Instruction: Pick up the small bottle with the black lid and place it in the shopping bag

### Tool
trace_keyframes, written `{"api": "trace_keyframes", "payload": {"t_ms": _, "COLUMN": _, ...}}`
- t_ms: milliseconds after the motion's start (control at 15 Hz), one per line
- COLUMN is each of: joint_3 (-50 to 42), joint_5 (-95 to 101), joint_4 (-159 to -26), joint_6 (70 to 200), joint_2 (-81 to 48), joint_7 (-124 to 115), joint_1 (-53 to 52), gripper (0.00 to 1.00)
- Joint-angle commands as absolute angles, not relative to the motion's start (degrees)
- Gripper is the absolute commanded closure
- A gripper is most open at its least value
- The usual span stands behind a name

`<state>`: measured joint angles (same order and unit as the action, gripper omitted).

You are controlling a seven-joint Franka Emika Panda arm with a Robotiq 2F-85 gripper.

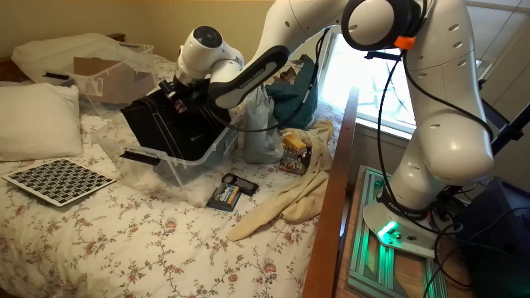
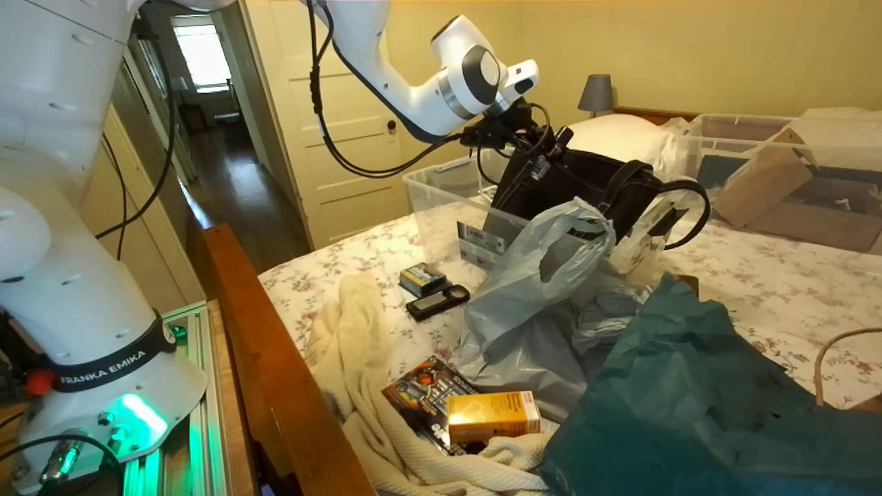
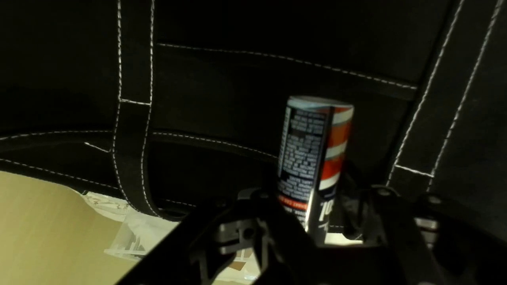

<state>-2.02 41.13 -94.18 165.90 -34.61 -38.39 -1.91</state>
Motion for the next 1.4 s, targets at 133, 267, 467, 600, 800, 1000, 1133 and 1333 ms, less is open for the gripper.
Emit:
{"api": "trace_keyframes", "payload": {"t_ms": 133, "joint_3": -2.84, "joint_5": 40.69, "joint_4": -86.24, "joint_6": 166.44, "joint_2": -40.71, "joint_7": -40.24, "joint_1": -2.21, "gripper": 0.82}}
{"api": "trace_keyframes", "payload": {"t_ms": 267, "joint_3": -3.55, "joint_5": 40.96, "joint_4": -84.91, "joint_6": 166.22, "joint_2": -41.68, "joint_7": -41.12, "joint_1": -2.48, "gripper": 0.82}}
{"api": "trace_keyframes", "payload": {"t_ms": 467, "joint_3": -4.09, "joint_5": 40.81, "joint_4": -83.27, "joint_6": 165.64, "joint_2": -42.91, "joint_7": -41.89, "joint_1": -2.45, "gripper": 0.82}}
{"api": "trace_keyframes", "payload": {"t_ms": 600, "joint_3": -3.82, "joint_5": 40.56, "joint_4": -82.64, "joint_6": 164.74, "joint_2": -43.49, "joint_7": -41.26, "joint_1": -2.21, "gripper": 0.82}}
{"api": "trace_keyframes", "payload": {"t_ms": 800, "joint_3": -3.45, "joint_5": 40.37, "joint_4": -81.98, "joint_6": 164.57, "joint_2": -44.25, "joint_7": -40.74, "joint_1": -1.94, "gripper": 0.82}}
{"api": "trace_keyframes", "payload": {"t_ms": 1000, "joint_3": -3.24, "joint_5": 40.40, "joint_4": -82.03, "joint_6": 164.49, "joint_2": -44.30, "joint_7": -40.52, "joint_1": -1.91, "gripper": 0.34}}
{"api": "trace_keyframes", "payload": {"t_ms": 1133, "joint_3": -3.43, "joint_5": 40.59, "joint_4": -82.26, "joint_6": 164.75, "joint_2": -44.05, "joint_7": -40.82, "joint_1": -2.04, "gripper": 0.24}}
{"api": "trace_keyframes", "payload": {"t_ms": 1333, "joint_3": -3.64, "joint_5": 40.77, "joint_4": -82.05, "joint_6": 164.89, "joint_2": -43.90, "joint_7": -41.05, "joint_1": -2.20, "gripper": 0.03}}
